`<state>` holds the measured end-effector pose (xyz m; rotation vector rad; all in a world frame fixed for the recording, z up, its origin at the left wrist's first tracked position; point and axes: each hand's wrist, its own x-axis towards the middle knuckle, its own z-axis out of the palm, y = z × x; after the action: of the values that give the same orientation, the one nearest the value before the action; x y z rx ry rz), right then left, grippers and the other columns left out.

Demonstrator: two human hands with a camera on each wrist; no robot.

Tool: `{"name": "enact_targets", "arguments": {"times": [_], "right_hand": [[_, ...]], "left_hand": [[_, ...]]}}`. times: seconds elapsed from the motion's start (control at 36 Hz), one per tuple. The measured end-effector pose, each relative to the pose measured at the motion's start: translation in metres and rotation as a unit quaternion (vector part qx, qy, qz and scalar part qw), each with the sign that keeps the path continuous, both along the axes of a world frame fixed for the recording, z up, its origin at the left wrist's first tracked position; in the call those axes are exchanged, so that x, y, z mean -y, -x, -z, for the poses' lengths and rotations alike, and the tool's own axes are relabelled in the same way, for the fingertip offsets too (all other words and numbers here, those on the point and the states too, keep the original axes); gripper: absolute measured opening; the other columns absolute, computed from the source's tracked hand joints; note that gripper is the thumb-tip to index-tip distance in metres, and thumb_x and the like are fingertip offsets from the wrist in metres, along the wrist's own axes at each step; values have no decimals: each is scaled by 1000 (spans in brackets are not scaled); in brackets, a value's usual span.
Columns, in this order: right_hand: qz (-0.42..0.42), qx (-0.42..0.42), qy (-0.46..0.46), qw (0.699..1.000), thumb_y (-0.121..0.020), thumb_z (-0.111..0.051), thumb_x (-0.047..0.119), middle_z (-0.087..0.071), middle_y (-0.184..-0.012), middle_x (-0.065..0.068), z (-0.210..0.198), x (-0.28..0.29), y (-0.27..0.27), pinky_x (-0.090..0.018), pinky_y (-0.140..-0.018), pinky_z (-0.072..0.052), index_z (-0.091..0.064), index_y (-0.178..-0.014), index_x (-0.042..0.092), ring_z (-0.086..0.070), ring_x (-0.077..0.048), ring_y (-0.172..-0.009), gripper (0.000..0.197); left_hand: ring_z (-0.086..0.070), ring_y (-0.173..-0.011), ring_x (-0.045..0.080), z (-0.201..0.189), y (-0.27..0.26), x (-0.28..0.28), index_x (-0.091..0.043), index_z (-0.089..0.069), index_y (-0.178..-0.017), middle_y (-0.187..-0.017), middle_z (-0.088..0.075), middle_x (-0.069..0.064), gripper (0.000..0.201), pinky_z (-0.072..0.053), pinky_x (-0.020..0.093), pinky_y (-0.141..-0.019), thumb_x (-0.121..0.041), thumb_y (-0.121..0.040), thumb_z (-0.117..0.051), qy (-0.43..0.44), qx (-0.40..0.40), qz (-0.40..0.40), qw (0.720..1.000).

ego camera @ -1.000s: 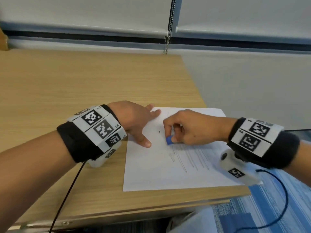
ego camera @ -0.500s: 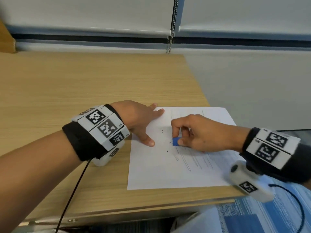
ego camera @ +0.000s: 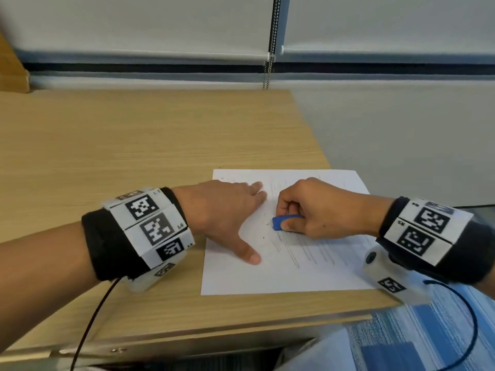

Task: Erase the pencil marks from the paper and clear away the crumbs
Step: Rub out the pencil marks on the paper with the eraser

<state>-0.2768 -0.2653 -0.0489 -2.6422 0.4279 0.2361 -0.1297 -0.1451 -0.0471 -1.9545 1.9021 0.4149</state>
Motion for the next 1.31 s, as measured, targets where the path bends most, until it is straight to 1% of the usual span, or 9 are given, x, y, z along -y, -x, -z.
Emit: {"name": "enact_targets", "arguments": {"times": [0.17, 0.33, 0.47, 0.64, 0.78, 0.92, 1.06, 1.22, 1.31], "right_hand": [[-92, -16, -33, 995, -83, -64, 19, -66, -74, 0, -2, -8, 6, -17, -56, -45, -66, -86, 18, -56, -11, -62, 3], [-42, 16, 7, 999, -83, -65, 18, -63, -68, 5, -5, 8, -7, -19, -54, -44, -66, -83, 17, -51, -7, -57, 2], [-112, -53, -69, 990, -82, -69, 18, -65, -71, 2, -9, -4, 0, -16, -55, -44, -68, -84, 13, -52, -3, -56, 5], [-29, 10, -32, 999, -83, -70, 21, -58, -61, 10, -6, 13, -7, -14, -50, -40, -66, -76, 15, -48, -2, -52, 9], [-89, -51, -78, 992, -83, -70, 19, -67, -71, -1, -10, -3, -2, -15, -55, -45, -69, -83, 11, -52, -2, -55, 7], [-29, 2, -37, 999, -83, -70, 19, -65, -67, -2, -9, 9, -13, -24, -55, -46, -68, -78, 12, -48, -3, -52, 8], [-105, -79, -105, 986, -82, -71, 18, -61, -64, 8, -11, -8, -7, -16, -55, -45, -69, -81, 12, -51, -3, -54, 6], [-75, -8, -53, 996, -83, -69, 18, -64, -64, -2, -13, -1, -23, -15, -52, -42, -70, -81, 9, -49, -3, -52, 10], [-102, -55, -81, 990, -83, -69, 16, -59, -63, 8, -13, -5, -17, -13, -53, -41, -69, -83, 11, -49, -2, -53, 5]], "left_hand": [[-8, -149, 14, 3, -1, -1, -18, 4, -155, -163, 10, -2, 123, -32, 37, -113, -81, -69, -57, 2, 3, 1, 1000], [-9, -148, 13, 4, -3, -1, -19, 2, -155, -163, 8, -3, 123, -31, 34, -111, -83, -67, -56, 15, 1, 6, 1000], [-9, -149, 14, 3, -1, -1, -18, 3, -155, -163, 9, -3, 123, -32, 35, -112, -81, -69, -57, 8, 8, 8, 1000], [-9, -149, 14, 2, -3, -1, -17, 4, -155, -163, 8, -2, 124, -29, 32, -110, -82, -68, -56, 12, 6, 12, 1000], [-10, -148, 15, 1, 0, 0, -16, 4, -155, -163, 8, -2, 123, -32, 34, -110, -81, -70, -56, 6, 16, 13, 1000], [-11, -148, 15, 2, -1, 0, -17, 3, -155, -163, 8, -2, 123, -35, 38, -110, -81, -69, -57, 7, 9, 9, 1000], [-13, -148, 15, 2, -1, -1, -16, 0, -155, -163, 7, -1, 122, -36, 37, -110, -81, -69, -57, 11, 8, 12, 1000], [-22, -145, 15, 3, -2, 0, -25, -6, -155, -163, 1, -6, 115, -40, 33, -100, -81, -68, -58, 24, -5, 14, 1000], [-14, -148, 15, 3, -2, -1, -22, -2, -156, -163, 5, -4, 118, -36, 34, -107, -81, -69, -57, 20, 5, 13, 1000]]}}
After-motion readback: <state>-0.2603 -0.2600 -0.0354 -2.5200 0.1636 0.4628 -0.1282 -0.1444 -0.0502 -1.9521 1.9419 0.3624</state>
